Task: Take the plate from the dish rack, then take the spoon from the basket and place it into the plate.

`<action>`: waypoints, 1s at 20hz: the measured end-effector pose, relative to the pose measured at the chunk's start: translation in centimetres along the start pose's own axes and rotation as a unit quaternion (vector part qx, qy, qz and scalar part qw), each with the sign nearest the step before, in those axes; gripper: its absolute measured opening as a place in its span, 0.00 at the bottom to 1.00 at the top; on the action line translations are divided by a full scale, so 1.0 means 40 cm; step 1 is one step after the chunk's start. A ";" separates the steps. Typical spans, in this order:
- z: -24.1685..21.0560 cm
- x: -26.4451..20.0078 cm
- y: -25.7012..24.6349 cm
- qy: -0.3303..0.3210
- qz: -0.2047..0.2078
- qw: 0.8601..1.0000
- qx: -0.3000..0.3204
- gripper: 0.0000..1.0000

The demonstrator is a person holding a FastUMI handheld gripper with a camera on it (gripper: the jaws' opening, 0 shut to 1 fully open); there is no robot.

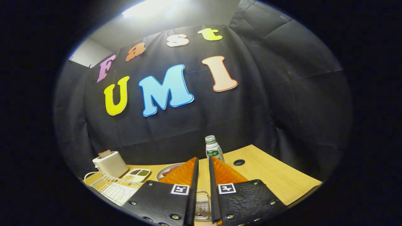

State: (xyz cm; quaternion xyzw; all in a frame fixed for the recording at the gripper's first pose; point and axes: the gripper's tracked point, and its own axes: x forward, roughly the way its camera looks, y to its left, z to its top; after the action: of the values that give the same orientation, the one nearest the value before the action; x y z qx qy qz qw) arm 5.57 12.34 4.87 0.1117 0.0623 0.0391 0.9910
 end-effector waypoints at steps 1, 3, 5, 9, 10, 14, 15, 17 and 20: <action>-0.014 -0.008 -0.008 0.007 -0.005 1.000 -0.004 0.26; -0.025 -0.024 -0.025 0.002 -0.013 1.000 0.004 0.39; -0.055 -0.035 -0.042 0.012 -0.024 0.999 0.018 0.43; -0.142 -0.016 -0.055 0.053 -0.021 0.997 0.060 0.43; -0.156 -0.008 -0.062 0.060 -0.022 0.996 0.062 0.43; -0.128 0.014 -0.057 0.040 -0.029 0.996 0.071 0.20; -0.132 0.031 -0.051 0.043 -0.026 0.996 0.077 0.16; -0.127 0.041 -0.043 0.046 -0.015 0.996 0.073 0.13; -0.111 0.065 -0.024 0.048 0.000 0.996 0.073 0.13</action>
State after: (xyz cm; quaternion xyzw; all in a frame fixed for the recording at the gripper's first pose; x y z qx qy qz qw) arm 7.63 12.61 0.04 0.1820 0.1128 0.0400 0.9760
